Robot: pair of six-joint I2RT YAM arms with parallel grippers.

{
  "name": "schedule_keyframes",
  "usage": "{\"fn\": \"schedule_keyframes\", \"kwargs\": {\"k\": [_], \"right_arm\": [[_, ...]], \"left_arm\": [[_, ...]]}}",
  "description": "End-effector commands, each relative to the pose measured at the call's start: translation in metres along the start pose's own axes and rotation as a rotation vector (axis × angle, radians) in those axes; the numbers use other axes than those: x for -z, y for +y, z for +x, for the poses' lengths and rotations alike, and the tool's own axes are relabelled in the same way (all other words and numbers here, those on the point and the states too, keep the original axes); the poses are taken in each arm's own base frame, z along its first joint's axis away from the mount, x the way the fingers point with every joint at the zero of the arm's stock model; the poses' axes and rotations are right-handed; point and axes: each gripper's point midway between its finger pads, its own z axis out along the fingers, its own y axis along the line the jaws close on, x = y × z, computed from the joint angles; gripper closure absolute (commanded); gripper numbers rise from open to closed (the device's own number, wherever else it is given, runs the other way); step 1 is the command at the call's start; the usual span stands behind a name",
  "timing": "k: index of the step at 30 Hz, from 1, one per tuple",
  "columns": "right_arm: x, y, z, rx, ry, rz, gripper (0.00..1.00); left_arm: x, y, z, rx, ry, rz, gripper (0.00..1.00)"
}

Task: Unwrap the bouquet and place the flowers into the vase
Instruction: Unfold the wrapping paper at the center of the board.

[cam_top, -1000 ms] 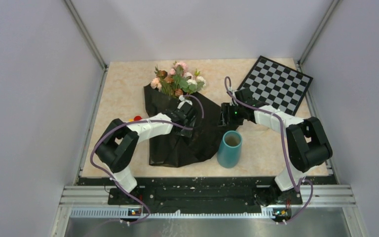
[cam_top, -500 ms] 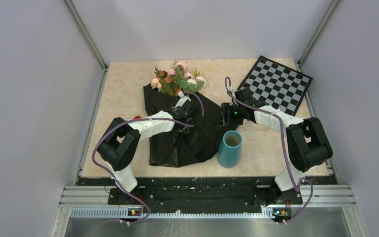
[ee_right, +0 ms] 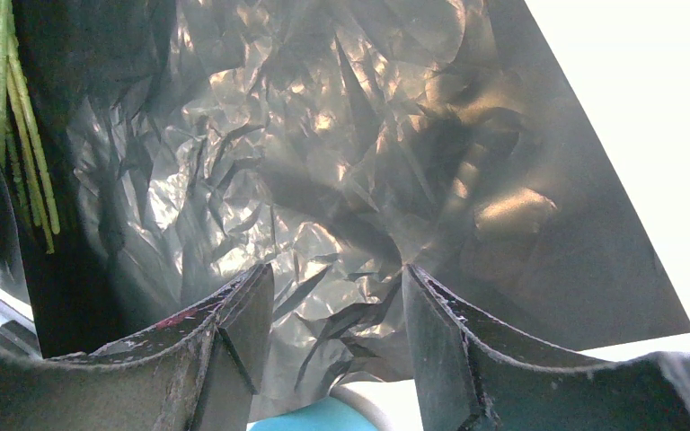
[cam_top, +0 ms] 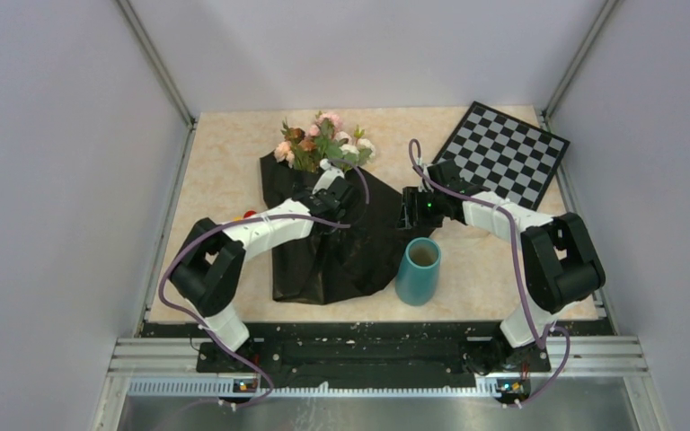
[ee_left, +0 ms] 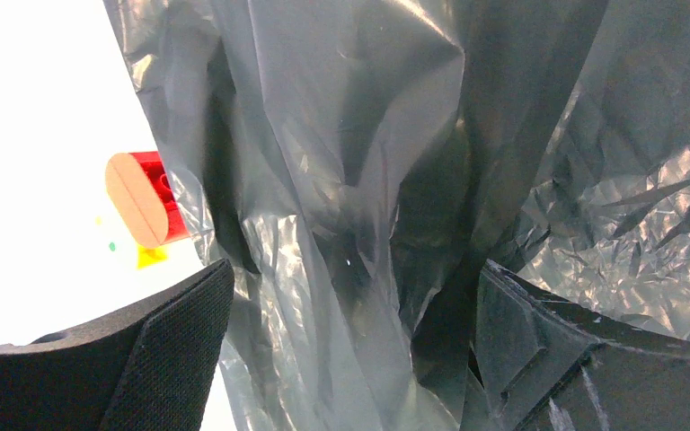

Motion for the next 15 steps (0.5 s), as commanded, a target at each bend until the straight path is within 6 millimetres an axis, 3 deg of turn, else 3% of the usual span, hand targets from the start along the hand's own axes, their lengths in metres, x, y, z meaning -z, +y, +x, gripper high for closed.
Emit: {"fn": "schedule_keyframes", "kwargs": {"k": [1, 9, 15], "right_arm": [[0.008, 0.007, -0.019, 0.015, -0.053, -0.017, 0.44], [0.006, 0.006, -0.017, 0.013, -0.051, -0.014, 0.44], [0.005, 0.005, -0.016, 0.011, -0.049, -0.009, 0.44]], "left_arm": [[0.020, 0.021, -0.030, 0.074, -0.074, -0.023, 0.02], [0.017, 0.037, -0.021, 0.116, -0.055, -0.007, 0.16], [0.015, 0.032, -0.014, 0.195, -0.043, 0.100, 0.39]]}}
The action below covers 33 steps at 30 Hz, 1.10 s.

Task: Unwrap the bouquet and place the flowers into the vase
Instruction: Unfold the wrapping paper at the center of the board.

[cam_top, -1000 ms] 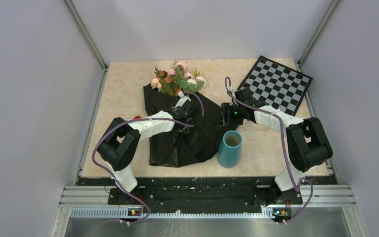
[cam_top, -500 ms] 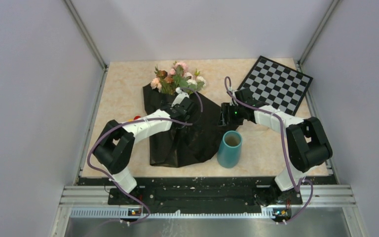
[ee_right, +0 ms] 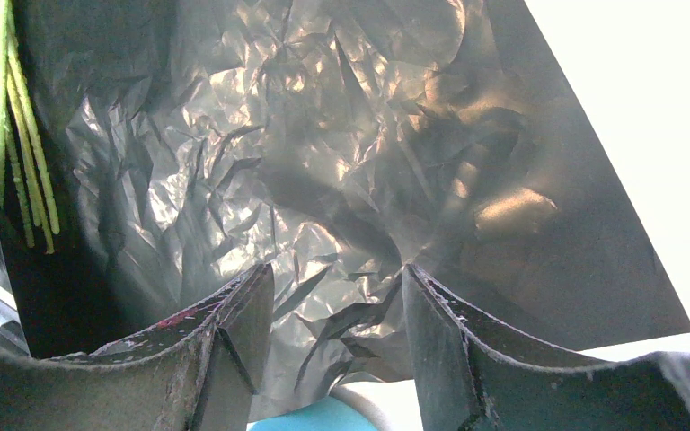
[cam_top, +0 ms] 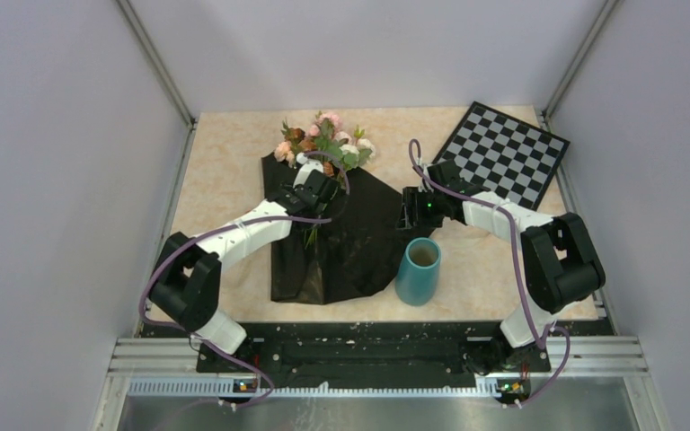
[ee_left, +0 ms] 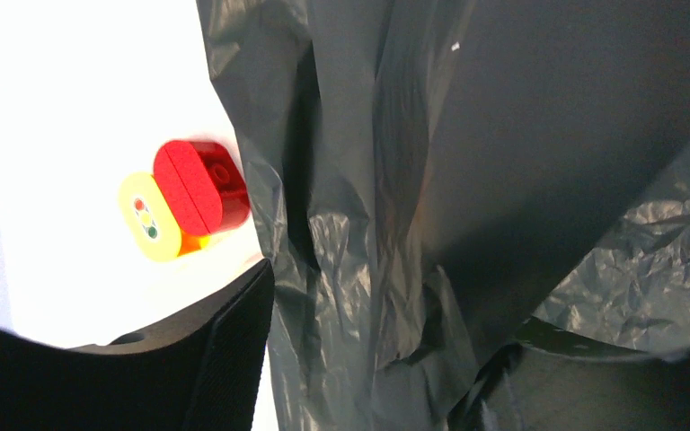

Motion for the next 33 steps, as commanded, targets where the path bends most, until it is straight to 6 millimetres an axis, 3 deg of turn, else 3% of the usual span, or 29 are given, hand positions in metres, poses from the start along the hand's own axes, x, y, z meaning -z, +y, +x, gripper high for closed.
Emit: {"fn": "schedule_keyframes", "kwargs": {"k": [1, 5, 15, 18, 20, 26, 33], "right_arm": [[0.005, 0.005, -0.016, 0.011, -0.049, -0.011, 0.44], [0.006, 0.005, -0.017, 0.010, -0.050, -0.011, 0.44], [0.005, -0.003, -0.016, 0.010, -0.051, 0.031, 0.44], [0.003, -0.008, -0.012, 0.009, -0.044, 0.054, 0.44], [0.002, -0.013, -0.009, 0.005, -0.040, 0.073, 0.45], [-0.001, -0.018, -0.002, -0.001, -0.028, 0.089, 0.45], [-0.008, -0.024, 0.006, -0.010, -0.013, 0.100, 0.46]], "left_arm": [[0.005, -0.007, -0.002, 0.089, -0.011, 0.114, 0.40], [0.003, -0.010, 0.002, 0.118, 0.006, 0.154, 0.43], [0.002, 0.002, 0.003, 0.175, 0.024, 0.187, 0.81], [-0.007, 0.020, 0.006, 0.239, 0.064, 0.192, 0.95], [-0.008, 0.035, 0.008, 0.279, 0.067, 0.184, 0.99], [-0.007, 0.077, 0.013, 0.461, 0.060, 0.189, 1.00], [-0.016, 0.137, 0.044, 0.720, 0.063, 0.086, 1.00]]}}
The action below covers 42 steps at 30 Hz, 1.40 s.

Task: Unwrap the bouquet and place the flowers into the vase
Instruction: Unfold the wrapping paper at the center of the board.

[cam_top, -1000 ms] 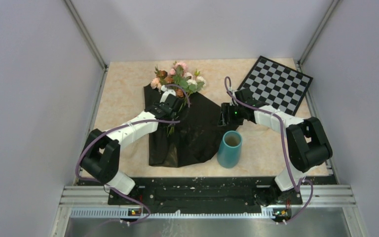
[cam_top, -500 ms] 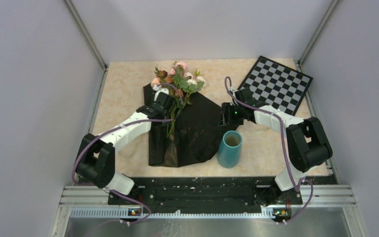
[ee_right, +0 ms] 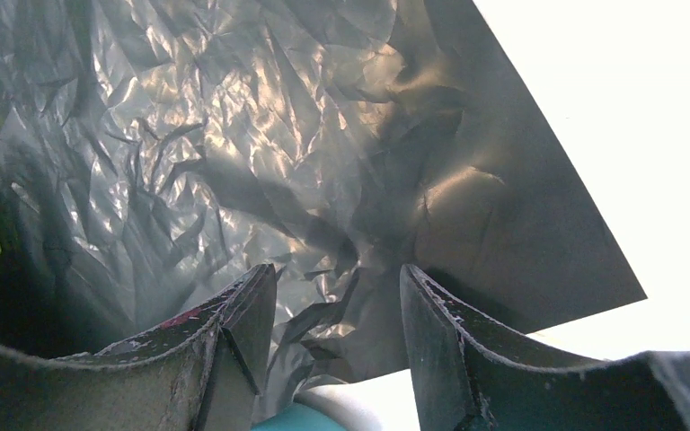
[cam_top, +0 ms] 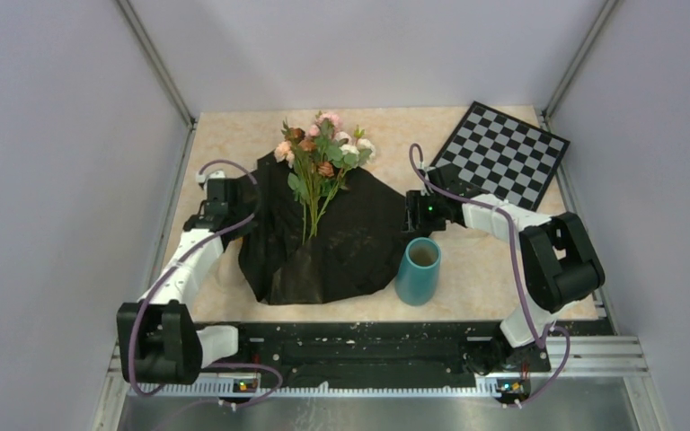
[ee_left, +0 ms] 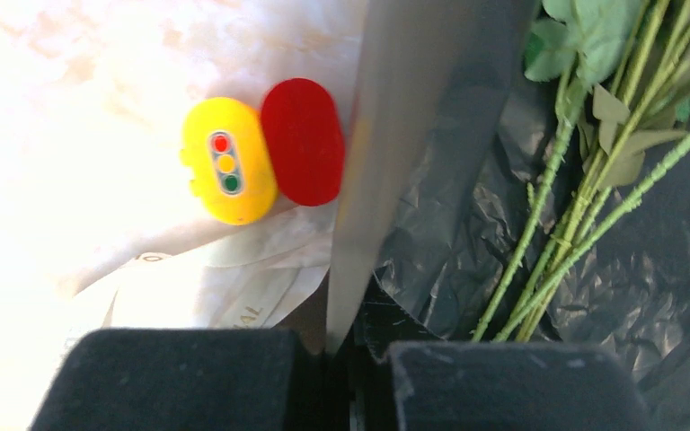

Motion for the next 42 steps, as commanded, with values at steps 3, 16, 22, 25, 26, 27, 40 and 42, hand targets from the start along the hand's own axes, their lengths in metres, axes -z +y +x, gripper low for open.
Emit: {"fn": "schedule_keyframes", "kwargs": {"k": [3, 16, 22, 25, 26, 27, 40, 42], "right_arm": [[-0.009, -0.010, 0.004, -0.003, -0.003, 0.030, 0.46], [-0.014, -0.019, 0.006, 0.013, 0.007, 0.068, 0.46], [-0.017, -0.021, 0.008, 0.010, 0.019, 0.076, 0.46], [-0.018, -0.023, 0.009, 0.004, 0.021, 0.077, 0.46], [-0.018, -0.024, 0.009, 0.000, 0.023, 0.079, 0.46], [-0.019, -0.025, 0.009, -0.002, 0.024, 0.081, 0.46], [-0.016, -0.022, 0.006, 0.003, 0.013, 0.056, 0.46], [-0.015, -0.021, 0.004, 0.009, 0.010, 0.052, 0.46]], "left_arm": [[0.002, 0.045, -0.009, 0.263, -0.068, -0.024, 1.00], [0.004, 0.108, -0.021, 0.477, -0.161, -0.128, 1.00], [-0.009, 0.118, -0.016, 0.521, -0.110, -0.127, 1.00], [-0.015, 0.121, -0.011, 0.541, -0.101, -0.130, 1.00], [-0.017, 0.122, -0.009, 0.549, -0.096, -0.134, 1.00], [-0.019, 0.124, -0.006, 0.556, -0.089, -0.141, 1.00], [-0.027, 0.131, 0.009, 0.624, -0.041, -0.096, 0.88], [-0.023, 0.130, 0.003, 0.621, -0.059, -0.094, 0.82]]}}
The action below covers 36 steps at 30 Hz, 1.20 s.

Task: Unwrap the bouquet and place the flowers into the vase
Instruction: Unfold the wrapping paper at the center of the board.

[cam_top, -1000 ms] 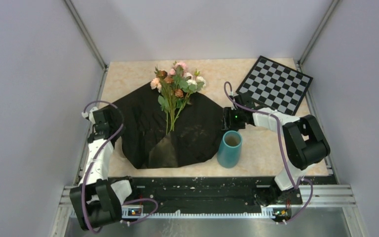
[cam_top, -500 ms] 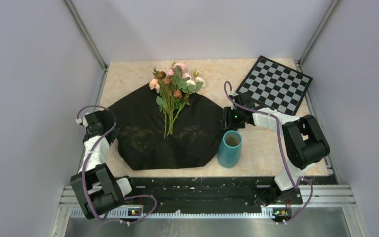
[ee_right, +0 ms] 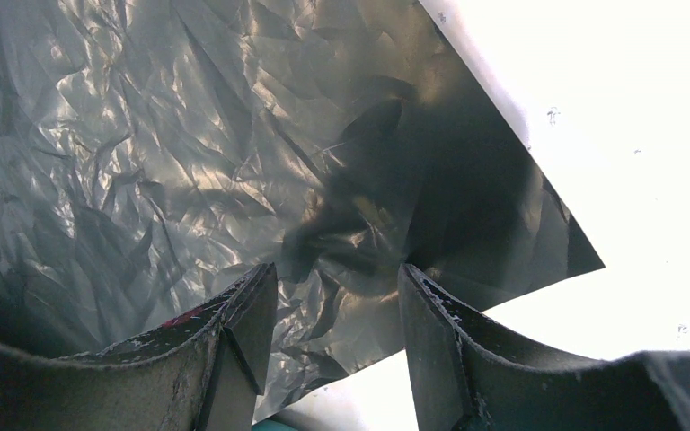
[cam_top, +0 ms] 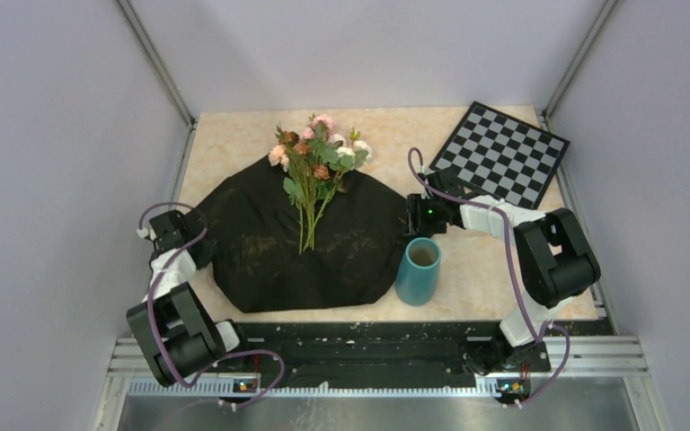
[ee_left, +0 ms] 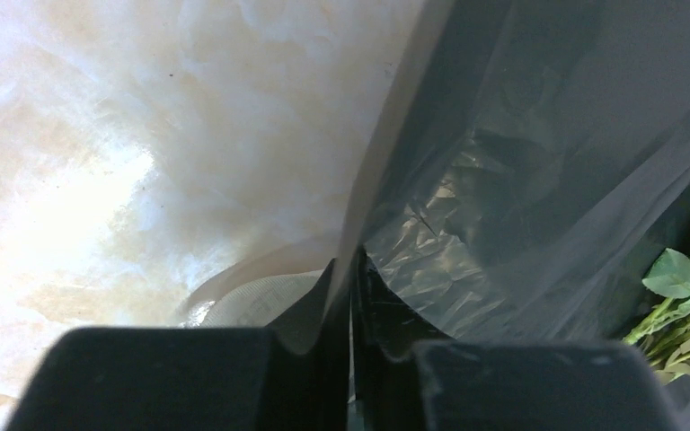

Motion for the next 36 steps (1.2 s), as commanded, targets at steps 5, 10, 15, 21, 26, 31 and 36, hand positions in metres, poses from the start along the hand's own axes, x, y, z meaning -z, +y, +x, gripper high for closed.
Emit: {"fn": "schedule_keyframes", "kwargs": {"k": [5, 10, 15, 21, 26, 31, 36], "right_arm": [[0.000, -0.005, -0.009, 0.019, -0.009, 0.010, 0.46], [0.000, -0.003, -0.013, 0.011, -0.016, 0.004, 0.46], [0.002, 0.001, -0.020, 0.008, -0.027, -0.002, 0.46], [0.005, 0.007, -0.036, 0.015, -0.049, -0.011, 0.44], [0.011, 0.015, -0.050, 0.030, -0.070, -0.033, 0.38], [0.026, 0.021, -0.062, 0.046, -0.094, -0.039, 0.29], [0.046, 0.016, -0.064, 0.035, -0.116, -0.004, 0.19]], "left_arm": [[0.020, -0.024, -0.031, -0.004, -0.111, 0.090, 0.68], [0.035, -0.030, -0.042, -0.018, -0.149, 0.098, 0.46], [0.060, -0.036, -0.060, -0.059, -0.225, 0.100, 0.09], [0.101, -0.057, -0.078, -0.149, -0.326, 0.179, 0.01], [0.116, -0.085, -0.065, -0.273, -0.292, 0.244, 0.01], [0.122, -0.131, -0.018, -0.421, -0.202, 0.341, 0.01], [0.115, -0.164, 0.034, -0.443, -0.064, 0.463, 0.01]]}}
